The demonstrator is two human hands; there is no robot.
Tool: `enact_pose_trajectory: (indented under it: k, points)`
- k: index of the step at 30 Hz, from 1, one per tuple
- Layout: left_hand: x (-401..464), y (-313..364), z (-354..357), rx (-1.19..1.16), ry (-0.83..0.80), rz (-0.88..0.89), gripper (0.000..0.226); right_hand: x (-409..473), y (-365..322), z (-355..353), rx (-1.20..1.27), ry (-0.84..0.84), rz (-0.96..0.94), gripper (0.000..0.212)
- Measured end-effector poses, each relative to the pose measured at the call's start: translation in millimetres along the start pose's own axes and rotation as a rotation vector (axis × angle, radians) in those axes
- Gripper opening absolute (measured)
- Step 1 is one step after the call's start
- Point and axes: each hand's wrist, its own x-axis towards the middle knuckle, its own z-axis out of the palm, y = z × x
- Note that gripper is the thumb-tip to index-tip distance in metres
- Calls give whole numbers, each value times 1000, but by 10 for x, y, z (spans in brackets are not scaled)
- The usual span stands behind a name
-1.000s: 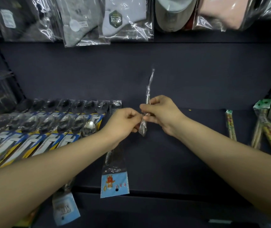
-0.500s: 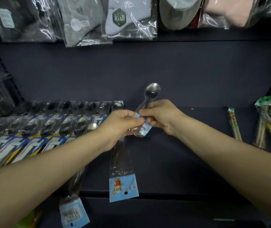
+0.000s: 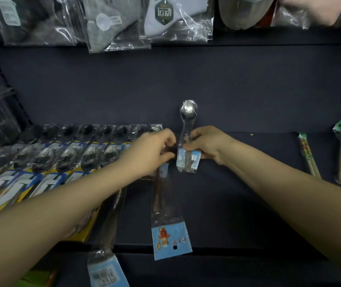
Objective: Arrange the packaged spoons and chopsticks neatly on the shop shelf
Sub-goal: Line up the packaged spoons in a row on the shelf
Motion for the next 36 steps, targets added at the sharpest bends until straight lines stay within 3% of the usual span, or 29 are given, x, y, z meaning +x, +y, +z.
enact_pose_trajectory:
  k: [2,5,12,19,23,26,29,33,36]
  points:
    - [61,-150,-92,220,-133,48,34,57,16,40,-9,36,25,13]
    - [150,-290,-144,326,-294,-5,43,126,18,131,30,3,29,14]
    - [280,-452,-147,278,-278,-6,52,152,37,227,-21,-49,36,10]
    - [390,-606,-199,-77,-206,-133,13,84,37,299,-92,15,4,16]
    - [382,-642,-259,-240,-150,-134,12,106,34,407,-211,95,43,26]
    - [398,-600,-279,-313,-143,-111,11,72,-16,473,-474,266,-67,24]
    - [438,-509,-342,-379,-84,-81,13,-75,-92,485,-202,283,-140,44]
    - [358,-315,-431,-540,35,-103,15,-322,-129,475,-109,87,-210,25]
    - [91,-149,-460,-674,92,-211,39,-387,-107,518,-37,78,-185,27]
